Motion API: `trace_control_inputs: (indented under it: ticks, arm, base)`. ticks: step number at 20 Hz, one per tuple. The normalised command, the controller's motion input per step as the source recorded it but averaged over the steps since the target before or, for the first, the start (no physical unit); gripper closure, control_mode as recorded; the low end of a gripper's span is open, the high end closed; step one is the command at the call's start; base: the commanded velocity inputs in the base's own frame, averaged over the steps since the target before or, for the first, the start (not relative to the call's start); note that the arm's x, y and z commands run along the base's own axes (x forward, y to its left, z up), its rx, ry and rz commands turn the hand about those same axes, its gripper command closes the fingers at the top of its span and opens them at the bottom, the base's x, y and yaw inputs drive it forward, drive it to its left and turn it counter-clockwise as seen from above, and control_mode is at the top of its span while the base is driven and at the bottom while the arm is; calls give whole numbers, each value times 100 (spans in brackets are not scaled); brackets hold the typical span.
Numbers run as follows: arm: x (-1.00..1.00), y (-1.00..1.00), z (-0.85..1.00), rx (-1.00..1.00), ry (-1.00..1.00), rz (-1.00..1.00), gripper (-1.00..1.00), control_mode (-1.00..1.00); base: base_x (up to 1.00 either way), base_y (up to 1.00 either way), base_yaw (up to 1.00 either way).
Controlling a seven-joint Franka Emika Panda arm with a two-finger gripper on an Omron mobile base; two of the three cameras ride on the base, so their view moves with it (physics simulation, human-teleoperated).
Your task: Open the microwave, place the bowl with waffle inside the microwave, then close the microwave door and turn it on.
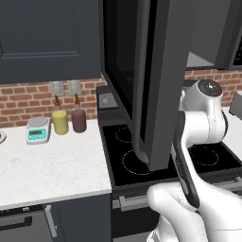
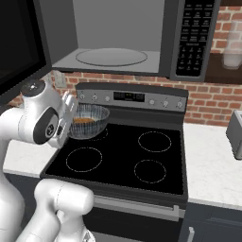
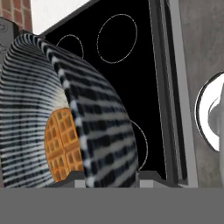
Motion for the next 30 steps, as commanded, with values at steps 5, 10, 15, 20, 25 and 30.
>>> trace_control_inputs:
  ticks: [5, 10, 15, 20, 25, 30]
  arm:
    - [-36, -11, 70, 0, 0, 0, 100, -100]
    - [-41, -7, 73, 0, 0, 0, 100, -100]
    - [-21, -28, 70, 0, -2, 0, 100, -100]
    - [-5, -33, 61, 0, -14, 0, 100, -100]
    - [0, -26, 46, 0, -20, 1, 100, -100]
    - [0, -27, 25, 0, -19, 4, 100, -100]
  base:
    - [0, 0, 0]
    - [0, 0, 0]
    - [0, 0, 0]
    - [0, 0, 0]
    - [0, 0, 0]
    - [0, 0, 0]
